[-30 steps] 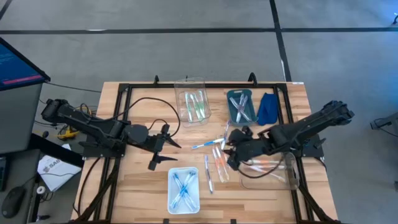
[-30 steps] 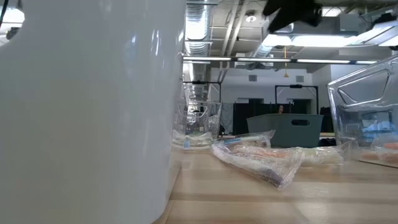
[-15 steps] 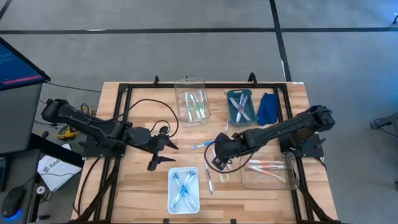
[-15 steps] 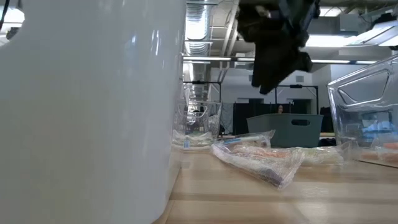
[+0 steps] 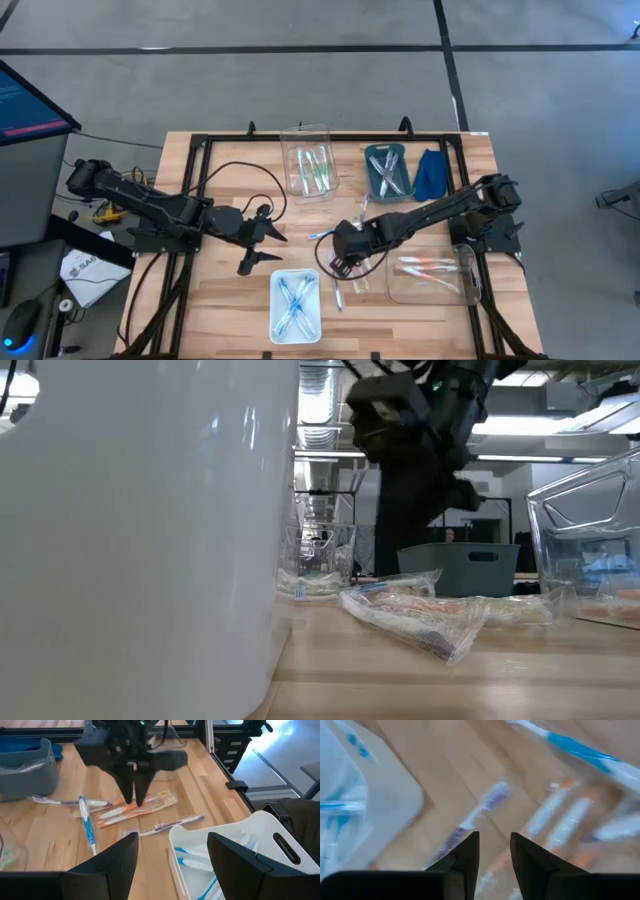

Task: Pick & Place Toothbrushes
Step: Put the orange toothbrush into the bottom transparent bin

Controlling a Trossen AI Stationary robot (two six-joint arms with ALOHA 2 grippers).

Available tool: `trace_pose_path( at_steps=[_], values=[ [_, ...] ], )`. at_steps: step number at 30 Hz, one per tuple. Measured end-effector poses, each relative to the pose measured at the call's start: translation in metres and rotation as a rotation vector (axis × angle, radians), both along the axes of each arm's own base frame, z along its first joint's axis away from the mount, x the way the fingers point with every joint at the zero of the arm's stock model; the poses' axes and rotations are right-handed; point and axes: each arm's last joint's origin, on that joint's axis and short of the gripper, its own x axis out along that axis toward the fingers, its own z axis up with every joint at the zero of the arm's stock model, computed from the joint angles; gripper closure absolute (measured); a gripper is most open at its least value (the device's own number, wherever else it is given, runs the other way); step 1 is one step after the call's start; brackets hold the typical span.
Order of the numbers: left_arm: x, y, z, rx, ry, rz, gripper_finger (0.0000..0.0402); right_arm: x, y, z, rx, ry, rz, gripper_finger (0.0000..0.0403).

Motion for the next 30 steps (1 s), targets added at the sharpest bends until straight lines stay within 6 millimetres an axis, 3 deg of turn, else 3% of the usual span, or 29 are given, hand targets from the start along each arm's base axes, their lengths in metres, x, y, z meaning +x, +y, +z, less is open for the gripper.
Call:
trace_pose_path(
  at_steps=[9, 14, 30],
  values=[
    [0.000, 0.000, 0.000, -0.002, -0.008, 0.000, 0.0169, 0.006, 0.012, -0.019, 0.030, 0.045, -0.009, 0.0301],
    [0.000, 0.000, 0.000, -0.003, -0.010, 0.000, 0.0170, 0.009, 0.019, -0.015, 0.032, 0.052, -0.004, 0.0301],
    [0.000, 0.000, 0.000, -0.003, -0.012, 0.000, 0.0169, 0.010, 0.012, -0.044, 0.011, 0.218, -0.013, 0.0301]
  ],
)
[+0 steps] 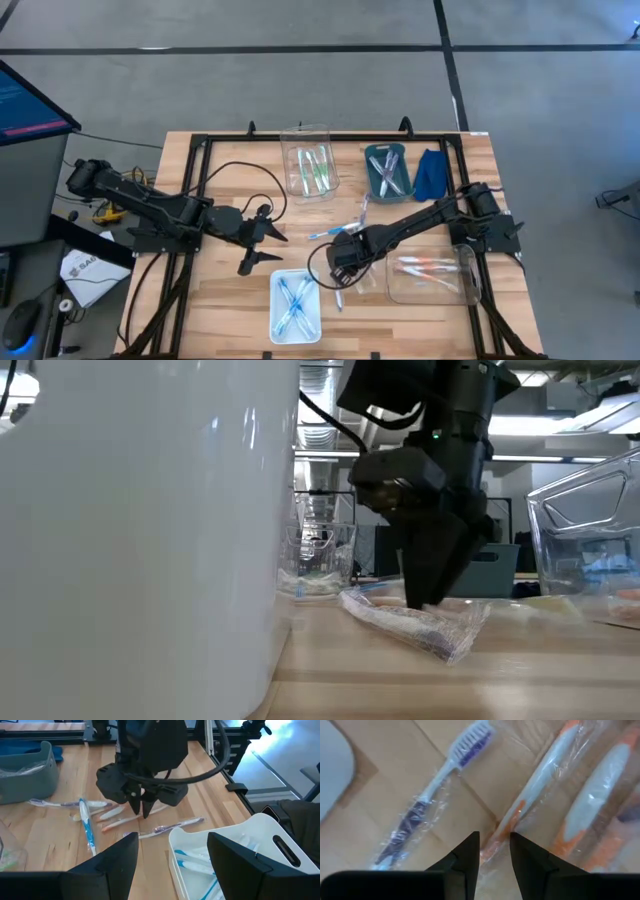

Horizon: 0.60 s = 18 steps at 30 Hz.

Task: Pick & Place Toothbrushes
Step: Put the orange toothbrush into the bottom transparent bin

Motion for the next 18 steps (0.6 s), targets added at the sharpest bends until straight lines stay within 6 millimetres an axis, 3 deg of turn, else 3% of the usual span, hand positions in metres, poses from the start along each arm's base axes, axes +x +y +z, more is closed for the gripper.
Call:
trace_pose_path(
  at_steps=[18],
  values=[
    [0.0003, -0.0001, 0.0004, 0.001, -0.006, -0.002, 0.0170, -0.0049, -0.0063, -0.0054, -0.092, 0.067, 0.020, 0.0312]
  ],
)
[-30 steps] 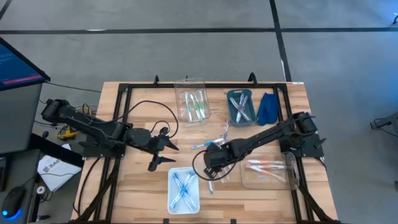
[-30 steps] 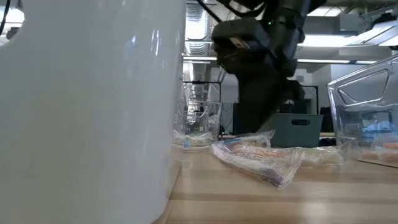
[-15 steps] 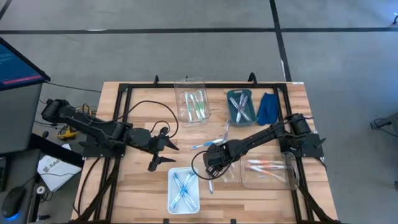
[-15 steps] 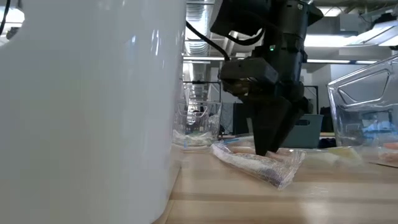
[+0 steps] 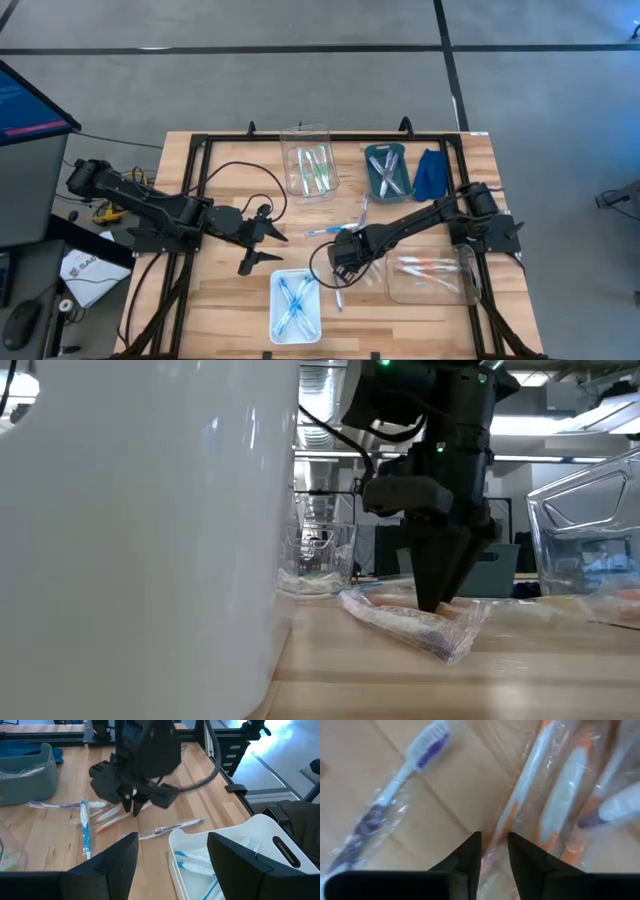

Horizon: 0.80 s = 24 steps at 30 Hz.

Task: Pick & Place Toothbrushes
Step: Put the orange toothbrush into the bottom transparent bin

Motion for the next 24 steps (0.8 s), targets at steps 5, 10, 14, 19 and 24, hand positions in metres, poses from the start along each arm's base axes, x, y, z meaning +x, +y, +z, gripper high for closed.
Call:
trace_pose_path(
  at_steps=[5, 10, 14, 19, 24],
  values=[
    [0.000, 0.000, 0.000, 0.000, -0.001, 0.000, 0.0170, 0.003, -0.001, -0.014, 0.003, 0.045, 0.005, 0.0342],
    [0.000, 0.000, 0.000, 0.000, -0.002, 0.000, 0.0170, 0.005, 0.000, -0.013, 0.016, 0.053, 0.046, 0.0383],
    [0.000, 0.000, 0.000, 0.000, -0.002, 0.000, 0.0170, 0.009, 0.004, 0.003, -0.029, 0.059, 0.097, 0.0389],
    [-0.001, 0.000, -0.005, 0.002, 0.006, 0.000, 0.0170, 0.014, 0.012, 0.039, -0.160, 0.115, 0.252, 0.0395],
    [-0.001, 0.000, -0.009, 0.002, 0.004, 0.000, 0.0170, 0.024, 0.025, 0.072, -0.244, 0.058, 0.447, 0.0395]
  ],
)
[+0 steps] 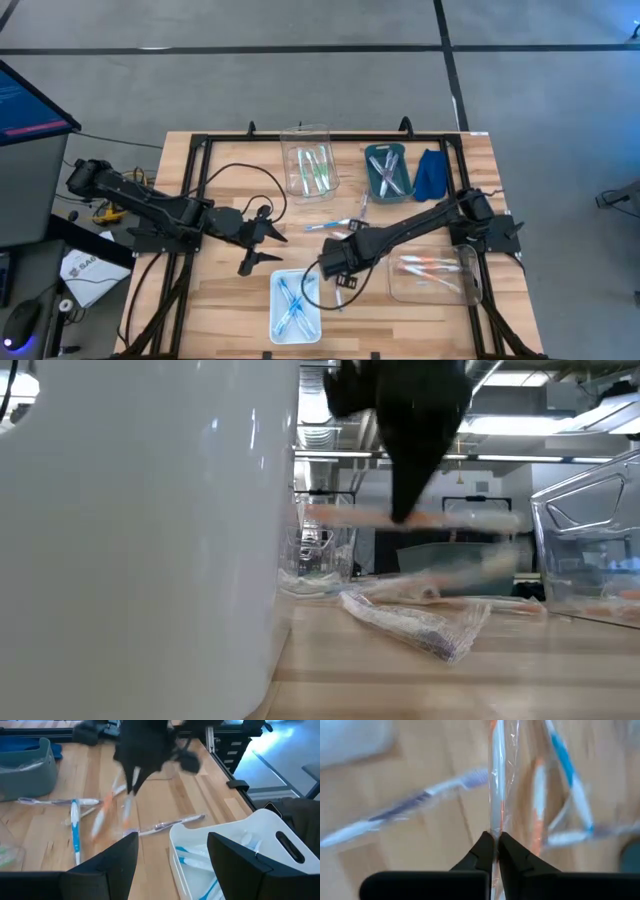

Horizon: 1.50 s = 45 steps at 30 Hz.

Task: Pick & Place Toothbrushes
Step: Put the orange toothbrush into the bottom transparent bin

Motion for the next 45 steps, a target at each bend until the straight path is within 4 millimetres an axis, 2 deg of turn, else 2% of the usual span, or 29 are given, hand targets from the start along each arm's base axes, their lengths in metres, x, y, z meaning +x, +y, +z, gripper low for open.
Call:
trace_pose_path(
  at_steps=[5, 10, 16, 19, 21, 25, 30, 33, 40, 45],
  values=[
    [0.000, 0.000, 0.001, -0.002, -0.007, 0.000, 0.0169, 0.004, 0.013, 0.040, -0.047, -0.021, 0.184, 0.0398],
    [0.000, 0.000, 0.001, -0.002, -0.007, 0.000, 0.0170, -0.005, 0.024, 0.075, -0.178, -0.043, 0.189, 0.0400],
    [0.001, 0.000, 0.001, -0.003, -0.011, 0.000, 0.0170, -0.016, 0.034, 0.089, -0.203, -0.024, 0.211, 0.0401],
    [0.001, 0.000, 0.001, -0.004, -0.013, 0.000, 0.0170, -0.032, 0.039, 0.095, -0.230, 0.055, 0.174, 0.0402],
    [0.001, 0.000, 0.001, -0.004, -0.013, 0.000, 0.0170, -0.037, 0.047, 0.099, -0.203, 0.013, 0.178, 0.0402],
    [0.000, 0.000, 0.001, -0.005, -0.015, 0.000, 0.0170, -0.065, 0.065, 0.118, -0.162, -0.051, 0.172, 0.0402],
    [0.001, 0.000, 0.000, -0.003, -0.020, -0.002, 0.0170, -0.104, 0.082, 0.130, -0.126, -0.147, 0.098, 0.0402],
    [0.001, 0.000, 0.001, -0.005, -0.026, -0.001, 0.0170, -0.130, 0.090, 0.122, -0.123, -0.141, 0.073, 0.0403],
    [0.001, 0.000, 0.002, -0.011, -0.038, 0.000, 0.0169, -0.188, 0.094, 0.084, -0.061, 0.008, -0.055, 0.0403],
    [0.002, -0.001, 0.003, -0.017, -0.056, 0.000, 0.0170, -0.220, 0.099, 0.062, -0.035, 0.021, -0.005, 0.0401]
  ],
)
